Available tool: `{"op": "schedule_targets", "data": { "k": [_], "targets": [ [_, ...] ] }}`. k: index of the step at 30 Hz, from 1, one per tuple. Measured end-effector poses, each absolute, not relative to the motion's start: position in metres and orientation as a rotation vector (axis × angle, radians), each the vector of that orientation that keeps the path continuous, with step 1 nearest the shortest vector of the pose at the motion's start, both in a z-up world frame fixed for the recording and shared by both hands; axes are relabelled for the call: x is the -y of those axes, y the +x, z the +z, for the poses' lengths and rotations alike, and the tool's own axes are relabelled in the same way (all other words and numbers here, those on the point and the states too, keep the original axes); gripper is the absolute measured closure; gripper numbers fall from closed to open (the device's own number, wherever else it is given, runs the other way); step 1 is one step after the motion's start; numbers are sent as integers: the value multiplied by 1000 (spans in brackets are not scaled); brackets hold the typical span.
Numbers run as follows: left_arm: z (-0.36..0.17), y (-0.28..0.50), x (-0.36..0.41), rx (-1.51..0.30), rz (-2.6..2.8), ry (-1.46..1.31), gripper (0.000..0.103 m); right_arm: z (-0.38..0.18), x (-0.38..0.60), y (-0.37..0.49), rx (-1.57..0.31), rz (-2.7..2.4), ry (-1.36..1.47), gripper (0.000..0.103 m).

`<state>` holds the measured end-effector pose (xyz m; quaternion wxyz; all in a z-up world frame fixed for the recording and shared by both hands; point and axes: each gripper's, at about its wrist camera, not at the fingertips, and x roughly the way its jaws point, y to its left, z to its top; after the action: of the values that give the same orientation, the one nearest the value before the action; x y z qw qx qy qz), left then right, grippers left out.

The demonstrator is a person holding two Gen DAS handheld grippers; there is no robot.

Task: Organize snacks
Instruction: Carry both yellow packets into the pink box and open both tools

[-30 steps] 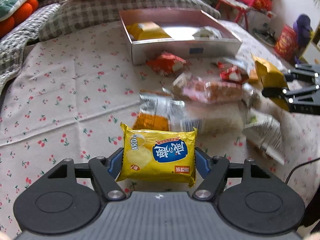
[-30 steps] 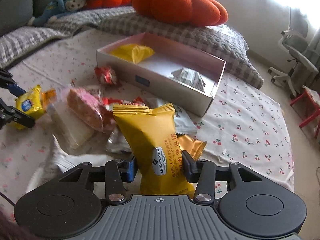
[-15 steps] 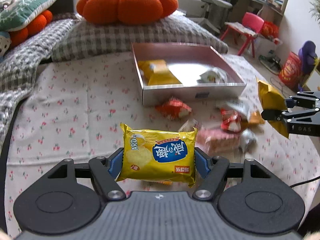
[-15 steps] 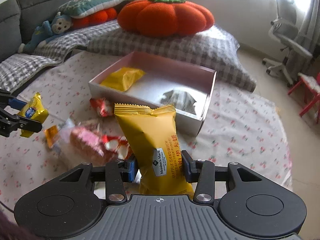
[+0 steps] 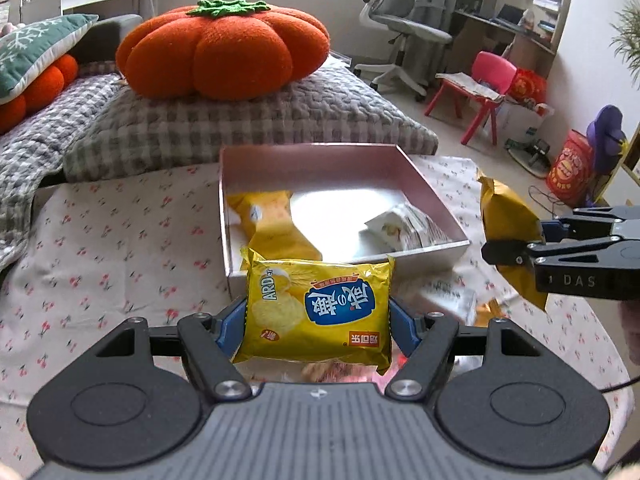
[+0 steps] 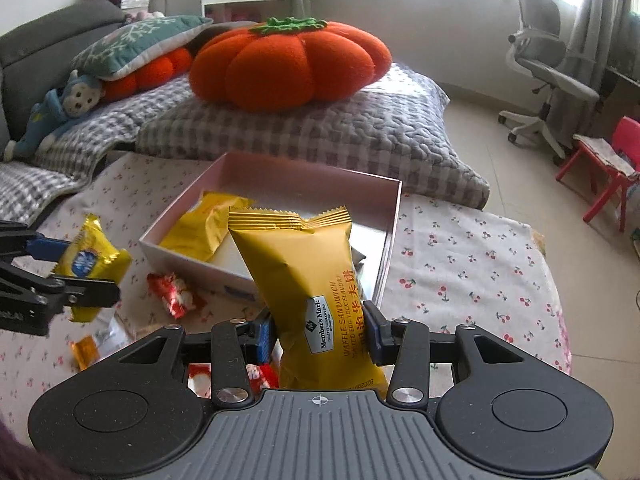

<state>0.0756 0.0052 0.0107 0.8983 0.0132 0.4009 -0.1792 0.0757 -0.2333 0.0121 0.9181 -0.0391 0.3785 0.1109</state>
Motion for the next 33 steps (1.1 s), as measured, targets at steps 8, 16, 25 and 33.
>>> {"op": "schedule_targets", "data": {
  "k": [8, 16, 25, 33],
  "targets": [
    [2, 107, 18, -773, -344, 43, 34, 8, 243, 115, -798, 188, 11, 61],
    [-9, 124, 46, -752, -382, 38, 34, -2, 247, 153, -809, 153, 88, 61],
    [-29, 138, 58, -802, -355, 26, 34, -21, 245, 180, -799, 180, 93, 61],
    [-44, 147, 52, -838, -320, 7, 35, -36, 248, 192, -805, 197, 114, 61]
  ]
}}
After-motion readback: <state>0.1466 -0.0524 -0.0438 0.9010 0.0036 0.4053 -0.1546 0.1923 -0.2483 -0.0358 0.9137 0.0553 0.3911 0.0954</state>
